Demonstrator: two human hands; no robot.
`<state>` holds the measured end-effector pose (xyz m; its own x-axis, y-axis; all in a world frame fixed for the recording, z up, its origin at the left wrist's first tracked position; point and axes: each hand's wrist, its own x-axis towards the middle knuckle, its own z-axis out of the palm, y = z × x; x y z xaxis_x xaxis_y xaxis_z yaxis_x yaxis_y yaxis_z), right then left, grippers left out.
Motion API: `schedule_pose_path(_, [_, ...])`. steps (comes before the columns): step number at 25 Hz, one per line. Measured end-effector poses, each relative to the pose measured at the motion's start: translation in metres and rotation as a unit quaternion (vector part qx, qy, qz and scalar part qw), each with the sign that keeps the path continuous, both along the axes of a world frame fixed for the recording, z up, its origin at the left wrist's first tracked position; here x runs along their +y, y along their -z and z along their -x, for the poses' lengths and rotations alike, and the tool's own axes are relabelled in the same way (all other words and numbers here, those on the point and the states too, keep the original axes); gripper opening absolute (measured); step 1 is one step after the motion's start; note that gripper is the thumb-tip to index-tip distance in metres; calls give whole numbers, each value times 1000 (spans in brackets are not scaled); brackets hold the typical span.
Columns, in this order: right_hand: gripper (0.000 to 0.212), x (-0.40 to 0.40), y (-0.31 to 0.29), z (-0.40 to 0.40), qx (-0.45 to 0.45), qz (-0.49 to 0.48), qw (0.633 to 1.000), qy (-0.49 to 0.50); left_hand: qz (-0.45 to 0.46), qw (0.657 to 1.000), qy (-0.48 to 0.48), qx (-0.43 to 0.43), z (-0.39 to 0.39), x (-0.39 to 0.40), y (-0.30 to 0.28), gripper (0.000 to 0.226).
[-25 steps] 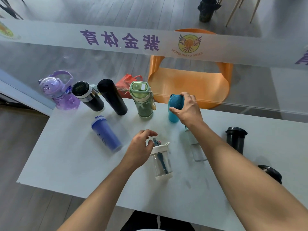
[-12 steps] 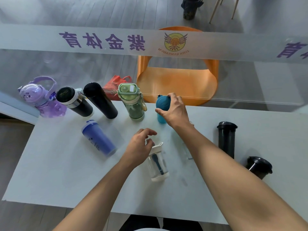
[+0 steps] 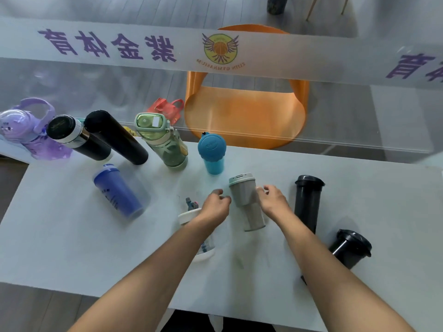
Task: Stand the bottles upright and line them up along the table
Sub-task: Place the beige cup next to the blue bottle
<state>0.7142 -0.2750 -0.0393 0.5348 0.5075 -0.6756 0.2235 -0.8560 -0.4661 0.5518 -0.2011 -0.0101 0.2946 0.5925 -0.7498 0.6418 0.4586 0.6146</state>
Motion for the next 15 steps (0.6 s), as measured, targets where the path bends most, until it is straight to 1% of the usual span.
schedule_pose_path(1, [51,-1,5,3,29,-3,1000,-11,27,1000,-13,-1,-6,-3,15,60])
schedule_pose_path(2, [47,-1,8,6,53,-18,998,-16,42,999,-24,-9,-12,-6,22,49])
schedule_pose_path(3, [45,-2,8,10,68,-39,997,-13,46,998,-29,-19,-17,-10,16,36])
schedule_pose_path(4, [44,-5,5,10,75,-63,995,-6,40,998,-34,-32,-22,-12,7,29])
schedule_pose_path(5, [44,-7,1,8,79,-85,993,11,28,998,-38,-50,-26,-13,-1,29])
schedule_pose_path(8, [36,-10,-19,-5,93,-159,980,81,0,993,-33,-110,-36,-11,-23,38])
schedule_pose_path(10, [32,-9,-30,-17,84,-207,968,118,-40,993,-14,-113,-43,-6,-31,44])
schedule_pose_path(12, [35,-7,-33,-25,71,-226,964,122,-66,992,11,-106,-49,-2,-34,49])
schedule_pose_path(15, [47,-1,-28,-32,73,-208,968,117,-59,993,30,-97,-55,0,-33,56])
